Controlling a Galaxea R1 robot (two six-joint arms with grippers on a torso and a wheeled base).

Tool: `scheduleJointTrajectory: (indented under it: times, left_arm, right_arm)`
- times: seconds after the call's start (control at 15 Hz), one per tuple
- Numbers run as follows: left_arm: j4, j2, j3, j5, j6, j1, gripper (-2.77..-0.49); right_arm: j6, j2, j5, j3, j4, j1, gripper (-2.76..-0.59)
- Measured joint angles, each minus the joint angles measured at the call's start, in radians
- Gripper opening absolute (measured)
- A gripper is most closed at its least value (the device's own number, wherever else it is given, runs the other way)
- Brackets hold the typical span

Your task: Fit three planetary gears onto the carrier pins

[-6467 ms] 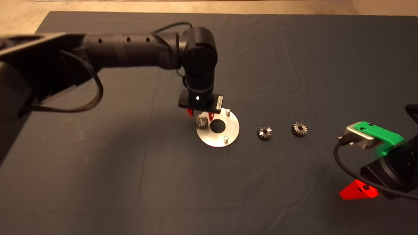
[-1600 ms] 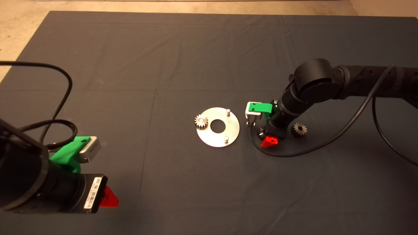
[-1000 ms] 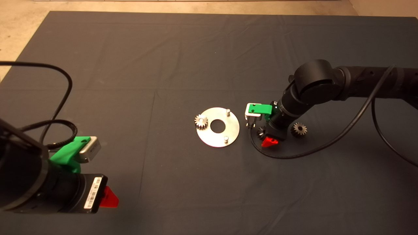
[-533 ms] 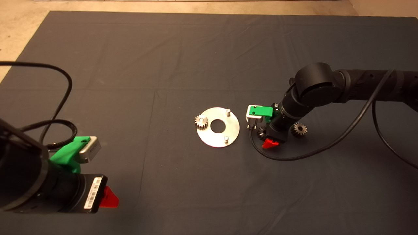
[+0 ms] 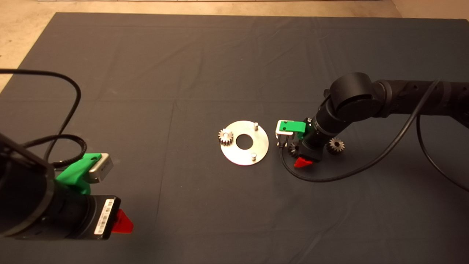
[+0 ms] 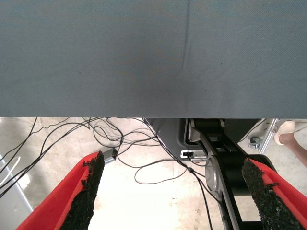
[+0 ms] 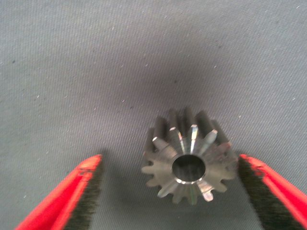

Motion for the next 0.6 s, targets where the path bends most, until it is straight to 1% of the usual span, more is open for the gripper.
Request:
scheduleJointTrajectory:
  times: [0.13, 0.27, 0.33, 0.47, 0.6]
  left_arm:
    - [0.0, 0.0, 0.0, 0.0, 0.0, 0.0, -1.22]
    - [0.0, 0.0, 0.0, 0.0, 0.0, 0.0, -1.22]
    - [0.0, 0.0, 0.0, 0.0, 0.0, 0.0, -1.22]
    - [0.0, 0.0, 0.0, 0.0, 0.0, 0.0, -1.22]
    - [0.0, 0.0, 0.0, 0.0, 0.0, 0.0, -1.22]
  right_arm:
    - [0.0, 0.0, 0.0, 0.0, -0.006, -0.001, -1.42]
    - [0.0, 0.0, 0.0, 0.0, -0.008, -0.006, -1.55]
    - [0.0, 0.0, 0.0, 0.0, -0.008, -0.009, -1.55]
    - [0.0, 0.0, 0.0, 0.0, -0.008, -0.009, -1.67]
    - [0.0, 0.001, 0.0, 0.0, -0.008, -0.01, -1.69]
